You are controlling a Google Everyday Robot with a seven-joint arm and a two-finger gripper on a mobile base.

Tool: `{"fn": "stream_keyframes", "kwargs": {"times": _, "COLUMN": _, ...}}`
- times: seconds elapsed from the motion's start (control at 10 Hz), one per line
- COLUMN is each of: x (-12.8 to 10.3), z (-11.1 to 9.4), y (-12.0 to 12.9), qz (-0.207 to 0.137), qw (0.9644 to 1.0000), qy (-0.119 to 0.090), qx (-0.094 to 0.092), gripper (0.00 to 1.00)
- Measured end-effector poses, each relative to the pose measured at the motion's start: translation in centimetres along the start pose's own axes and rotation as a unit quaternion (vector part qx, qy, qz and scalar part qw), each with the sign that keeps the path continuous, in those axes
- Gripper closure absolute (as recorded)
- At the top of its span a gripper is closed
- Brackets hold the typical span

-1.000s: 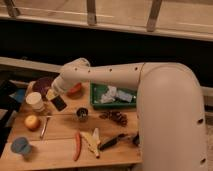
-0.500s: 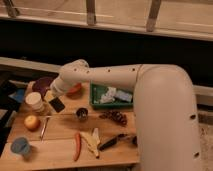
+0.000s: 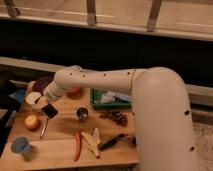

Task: Place eraser in plastic cup

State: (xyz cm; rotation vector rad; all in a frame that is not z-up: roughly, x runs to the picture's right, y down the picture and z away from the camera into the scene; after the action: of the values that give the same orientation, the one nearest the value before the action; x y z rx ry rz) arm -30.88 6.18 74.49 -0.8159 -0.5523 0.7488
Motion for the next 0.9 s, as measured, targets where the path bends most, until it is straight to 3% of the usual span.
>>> {"fn": "stream_keyframes", "kwargs": {"times": 0.3, "x": 0.2, "z": 1.2, "y": 2.1, "qz": -0.018, "qw": 0.9995, "qy": -0.014, "qx": -0.024, "gripper": 1.0}}
{"fn": "stream_keyframes", "kwargs": {"times": 0.5, "x": -0.2, "z": 2.6, "y": 4.5, "qz": -0.038, "qw": 0.9983, "qy": -0.004, "qx": -0.045, "gripper": 1.0}}
{"fn": "stream_keyframes", "kwargs": {"times": 0.9, "x": -0.2, "z": 3.0, "y": 5.3, "qz": -0.042, "qw": 0.9979, "qy": 0.004, "qx": -0.05, "gripper": 1.0}}
